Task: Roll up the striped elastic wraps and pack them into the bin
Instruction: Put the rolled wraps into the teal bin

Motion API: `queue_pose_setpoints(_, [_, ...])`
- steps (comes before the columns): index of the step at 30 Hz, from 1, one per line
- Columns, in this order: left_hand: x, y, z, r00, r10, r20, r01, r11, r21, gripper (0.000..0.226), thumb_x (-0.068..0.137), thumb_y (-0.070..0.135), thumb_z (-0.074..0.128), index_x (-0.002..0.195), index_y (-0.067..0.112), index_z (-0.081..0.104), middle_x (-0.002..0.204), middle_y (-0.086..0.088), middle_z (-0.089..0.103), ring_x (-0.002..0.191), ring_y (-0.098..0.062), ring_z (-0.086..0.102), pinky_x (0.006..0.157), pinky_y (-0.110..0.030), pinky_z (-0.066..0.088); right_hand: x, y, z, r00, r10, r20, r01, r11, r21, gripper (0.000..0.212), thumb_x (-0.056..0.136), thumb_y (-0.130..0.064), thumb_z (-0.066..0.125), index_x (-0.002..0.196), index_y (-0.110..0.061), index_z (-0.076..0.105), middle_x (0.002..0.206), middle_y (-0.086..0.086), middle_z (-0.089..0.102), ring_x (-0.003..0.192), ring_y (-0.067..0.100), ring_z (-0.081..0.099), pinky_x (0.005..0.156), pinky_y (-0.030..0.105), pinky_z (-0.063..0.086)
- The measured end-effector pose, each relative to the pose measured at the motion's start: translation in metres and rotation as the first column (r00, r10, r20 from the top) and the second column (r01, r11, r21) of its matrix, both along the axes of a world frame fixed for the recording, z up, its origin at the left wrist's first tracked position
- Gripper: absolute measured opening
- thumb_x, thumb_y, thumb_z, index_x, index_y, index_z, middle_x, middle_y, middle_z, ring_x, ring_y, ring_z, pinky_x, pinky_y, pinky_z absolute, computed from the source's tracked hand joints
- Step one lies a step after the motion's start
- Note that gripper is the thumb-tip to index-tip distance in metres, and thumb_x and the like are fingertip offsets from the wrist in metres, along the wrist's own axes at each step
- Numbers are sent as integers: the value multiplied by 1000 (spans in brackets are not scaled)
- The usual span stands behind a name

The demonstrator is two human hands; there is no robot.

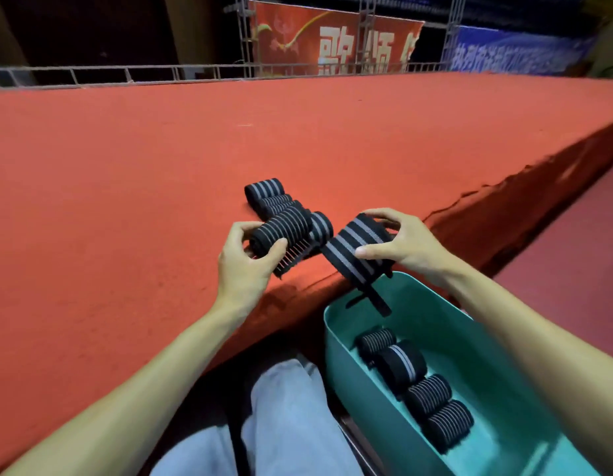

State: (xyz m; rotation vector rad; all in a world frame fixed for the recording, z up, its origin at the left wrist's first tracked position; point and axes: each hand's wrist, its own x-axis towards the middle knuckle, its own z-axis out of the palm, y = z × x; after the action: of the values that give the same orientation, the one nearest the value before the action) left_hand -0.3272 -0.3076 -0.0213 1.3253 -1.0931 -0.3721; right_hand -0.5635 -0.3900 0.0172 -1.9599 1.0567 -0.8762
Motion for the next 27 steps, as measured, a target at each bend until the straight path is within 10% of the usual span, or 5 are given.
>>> queue_pose_setpoints(10, [-90, 3, -42, 956, -246, 163, 226, 965, 131, 26, 77, 19, 76, 96, 18, 58, 87, 12, 62, 78, 8, 55, 69, -6, 41, -83, 24, -92, 828, -31, -560, 88, 993, 74, 57, 63, -50, 84, 113, -26, 69, 106, -13, 68, 99, 2, 60, 82, 15, 39])
queue_pose_setpoints(27, [-77, -34, -68, 940, -318, 124, 282, 929, 240, 26, 79, 16, 75, 94, 24, 55, 89, 10, 62, 80, -3, 58, 74, -19, 49, -2, -6, -224, 894, 49, -445, 243, 783, 573, 69, 86, -38, 69, 140, -8, 38, 133, 10, 55, 117, 25, 55, 94, 32, 47])
